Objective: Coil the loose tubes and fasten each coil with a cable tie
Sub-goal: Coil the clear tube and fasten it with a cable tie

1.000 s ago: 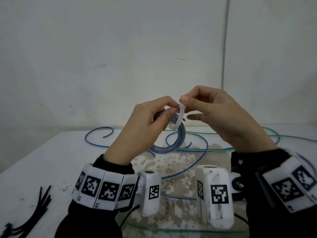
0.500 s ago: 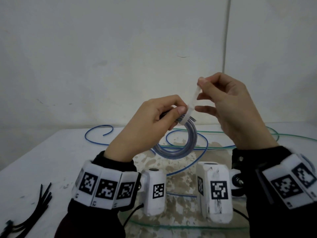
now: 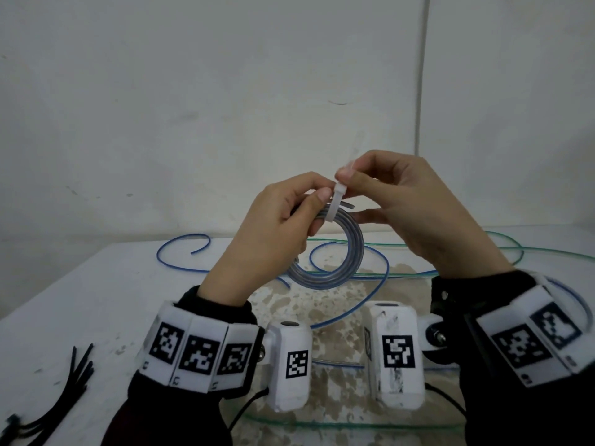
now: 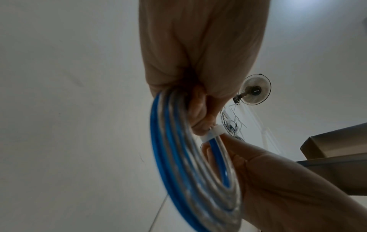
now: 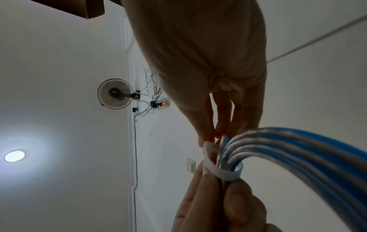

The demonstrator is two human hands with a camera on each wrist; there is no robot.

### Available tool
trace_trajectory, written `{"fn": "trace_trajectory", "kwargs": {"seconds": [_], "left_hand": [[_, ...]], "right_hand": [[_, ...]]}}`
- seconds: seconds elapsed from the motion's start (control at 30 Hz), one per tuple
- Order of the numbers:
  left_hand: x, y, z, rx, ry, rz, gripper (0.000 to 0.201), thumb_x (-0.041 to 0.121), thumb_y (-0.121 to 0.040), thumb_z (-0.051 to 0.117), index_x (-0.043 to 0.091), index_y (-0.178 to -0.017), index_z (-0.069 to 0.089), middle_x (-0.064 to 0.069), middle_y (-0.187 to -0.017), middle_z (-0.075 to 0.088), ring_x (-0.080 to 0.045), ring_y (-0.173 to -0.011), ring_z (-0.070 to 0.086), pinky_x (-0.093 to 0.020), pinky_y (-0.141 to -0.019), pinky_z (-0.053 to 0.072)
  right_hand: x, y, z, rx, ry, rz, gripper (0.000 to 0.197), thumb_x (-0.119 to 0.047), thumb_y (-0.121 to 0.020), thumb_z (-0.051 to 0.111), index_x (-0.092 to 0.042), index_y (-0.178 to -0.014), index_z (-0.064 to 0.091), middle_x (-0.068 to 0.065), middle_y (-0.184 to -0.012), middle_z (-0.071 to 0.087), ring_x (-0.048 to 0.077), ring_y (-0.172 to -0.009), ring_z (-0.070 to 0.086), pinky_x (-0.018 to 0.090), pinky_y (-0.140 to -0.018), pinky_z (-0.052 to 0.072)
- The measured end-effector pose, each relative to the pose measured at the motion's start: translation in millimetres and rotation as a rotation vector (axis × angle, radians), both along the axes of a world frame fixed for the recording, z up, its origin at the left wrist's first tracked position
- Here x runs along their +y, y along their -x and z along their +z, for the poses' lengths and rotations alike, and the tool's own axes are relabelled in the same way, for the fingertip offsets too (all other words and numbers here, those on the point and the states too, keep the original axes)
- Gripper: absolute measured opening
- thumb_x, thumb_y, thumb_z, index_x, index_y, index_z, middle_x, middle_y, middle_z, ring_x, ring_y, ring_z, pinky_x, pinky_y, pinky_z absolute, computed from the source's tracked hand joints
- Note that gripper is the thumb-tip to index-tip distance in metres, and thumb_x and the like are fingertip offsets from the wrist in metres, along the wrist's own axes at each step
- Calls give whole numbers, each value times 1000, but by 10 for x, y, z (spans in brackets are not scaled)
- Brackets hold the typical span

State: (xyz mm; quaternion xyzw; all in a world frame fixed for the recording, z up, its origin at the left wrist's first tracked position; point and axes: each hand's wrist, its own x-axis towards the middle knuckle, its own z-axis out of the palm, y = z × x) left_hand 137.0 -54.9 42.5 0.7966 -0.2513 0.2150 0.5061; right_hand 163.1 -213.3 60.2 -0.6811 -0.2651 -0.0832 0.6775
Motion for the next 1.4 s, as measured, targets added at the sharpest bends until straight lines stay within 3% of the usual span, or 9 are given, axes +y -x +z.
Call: {"fn": "trace_trajectory", "kwargs": {"seconds": [0.13, 0.33, 0.57, 0.67, 0.87, 1.07, 1.13, 1.27, 1.4], "left_hand": [[-36, 17, -8, -21, -48, -2, 25, 25, -95, 42, 9, -95, 61, 7, -53, 40, -15, -47, 31, -21, -45, 31], [-40, 27, 4, 2, -57, 9, 25, 21, -100, 43, 6, -90, 62, 8, -51, 42, -13, -43, 33, -23, -45, 32], [-42, -3, -19, 152, 96, 1, 23, 14, -100, 45, 9, -88, 63, -1, -53, 40, -8, -38, 28, -20, -40, 29], [-58, 6, -9, 134, 111, -23, 20, 15, -100, 45, 13, -91, 63, 0, -52, 40, -9, -40, 27, -19, -41, 28], [-47, 61, 38, 101, 130, -45, 20, 14, -101, 43, 8, -94, 61, -1, -53, 37, -13, -45, 24, -25, -43, 24], [-119, 65, 7, 18, 29, 2, 21, 13, -101, 43, 1, -94, 58, -12, -57, 36, -13, -43, 27, -23, -43, 30], [-123, 59, 0, 40, 29, -9, 21, 15, -101, 43, 1, -94, 59, -8, -55, 40, -15, -40, 34, -23, -41, 35], [-100, 70, 4, 166, 177, -134, 24, 15, -100, 43, 2, -96, 62, -2, -51, 42, -20, -43, 57, -27, -50, 53], [-47, 88, 35, 297, 215, -319, 25, 14, -100, 38, 6, -109, 59, -2, -61, 46, -17, -45, 54, -32, -55, 54]], "right_hand": [[-34, -25, -11, -26, -13, -42, 17, -12, -88, 64, -13, -71, 60, 11, -86, 61, 14, -75, 58, 23, -55, 53], [-28, -71, -28, -54, -39, -134, 16, -14, -88, 65, -13, -74, 59, 2, -79, 58, 11, -70, 58, 25, -53, 52], [-92, 6, 17, -30, 110, 93, 10, -12, -88, 62, -5, -81, 60, 5, -77, 66, 10, -74, 66, 29, -70, 59], [-81, -5, 23, -82, 90, 29, 10, -9, -88, 64, -5, -79, 60, 6, -76, 66, 11, -73, 65, 29, -65, 58], [-4, 3, 5, -140, 7, -62, 18, -9, -89, 64, -12, -73, 56, -4, -78, 64, 12, -72, 63, 25, -56, 53], [14, -44, -37, -162, 4, -212, 15, -10, -90, 61, -13, -77, 55, 5, -88, 61, 11, -69, 60, 20, -48, 49], [-22, -46, -27, -140, 34, -216, 15, -12, -91, 61, -14, -77, 55, 3, -88, 62, 9, -67, 60, 19, -48, 47], [-78, -12, 30, -85, 26, -129, 9, -13, -92, 59, -10, -83, 58, 2, -78, 61, 8, -60, 60, 21, -51, 48], [-52, -26, 27, -141, 26, -182, 10, -13, -92, 59, -13, -83, 57, 0, -66, 62, 8, -52, 59, 21, -47, 47]]}}
